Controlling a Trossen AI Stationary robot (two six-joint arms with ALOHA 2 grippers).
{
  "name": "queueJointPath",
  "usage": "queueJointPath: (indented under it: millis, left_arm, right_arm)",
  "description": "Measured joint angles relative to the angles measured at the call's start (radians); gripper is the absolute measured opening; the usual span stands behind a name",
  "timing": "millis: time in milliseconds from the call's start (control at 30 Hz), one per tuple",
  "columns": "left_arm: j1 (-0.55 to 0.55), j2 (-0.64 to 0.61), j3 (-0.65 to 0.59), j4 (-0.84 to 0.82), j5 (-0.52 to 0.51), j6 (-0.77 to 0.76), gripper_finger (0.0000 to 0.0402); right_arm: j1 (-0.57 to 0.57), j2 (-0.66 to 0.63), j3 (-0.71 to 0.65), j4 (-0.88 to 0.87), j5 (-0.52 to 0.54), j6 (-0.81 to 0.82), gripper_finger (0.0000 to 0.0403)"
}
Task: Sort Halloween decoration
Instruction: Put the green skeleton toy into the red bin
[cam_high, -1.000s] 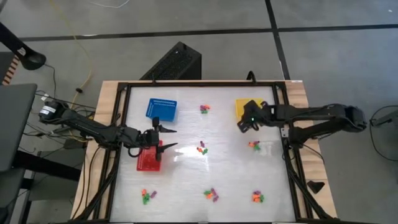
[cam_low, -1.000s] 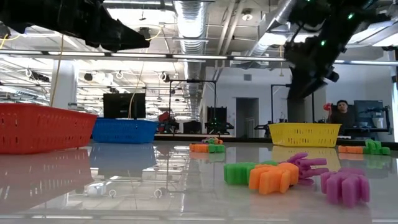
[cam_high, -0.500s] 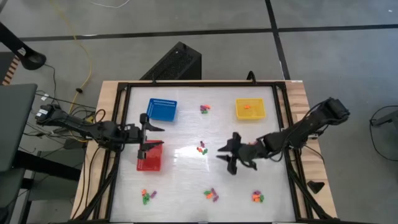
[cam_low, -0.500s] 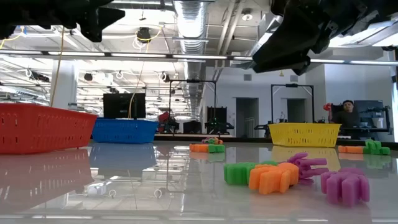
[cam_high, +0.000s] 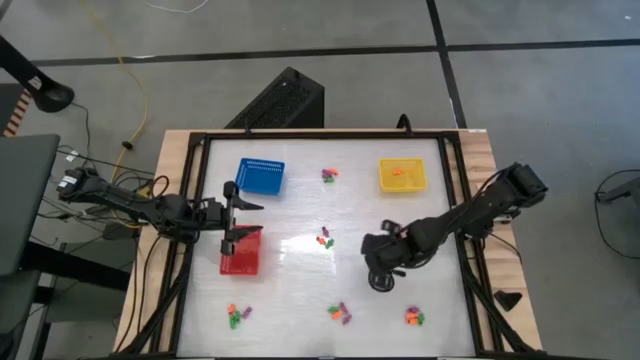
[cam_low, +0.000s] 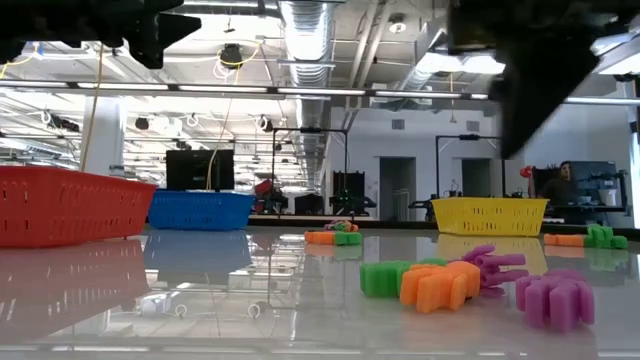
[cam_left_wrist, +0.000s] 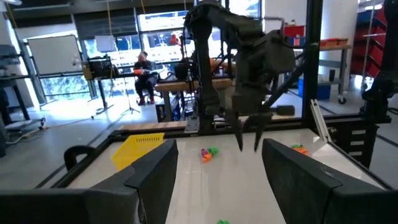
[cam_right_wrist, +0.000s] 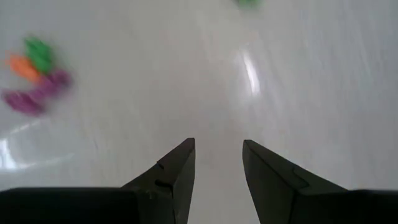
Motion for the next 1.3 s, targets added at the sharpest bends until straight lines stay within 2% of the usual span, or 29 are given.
queueJointPath:
  millis: [233, 333, 800, 1000, 1300]
  left_arm:
    - [0.000, 0.000, 0.000, 0.000, -0.001, -0.001, 0.0226]
    - [0.000, 0.000, 0.000, 0.000, -0.001, -0.005, 0.0226]
    - [0.000, 0.000, 0.000, -0.008, -0.001, -0.015, 0.0226]
    - [0.000, 0.000, 0.000, -0.021, -0.001, -0.015, 0.0226]
    - [0.000, 0.000, 0.000, -0.020, -0.001, -0.015, 0.0226]
  right_arm:
    - [-0.006, 0.003, 0.041, -0.475, -0.041, 0.410, 0.0165]
    - [-0.049, 0.003, 0.014, -0.546, -0.042, 0.503, 0.0168]
    - [-0.251, -0.010, -0.225, -0.327, -0.100, 0.406, 0.0238]
    - [-0.278, -0.010, -0.272, -0.224, -0.129, 0.379, 0.0240]
    - [-0.277, -0.010, -0.276, -0.209, -0.134, 0.386, 0.0230]
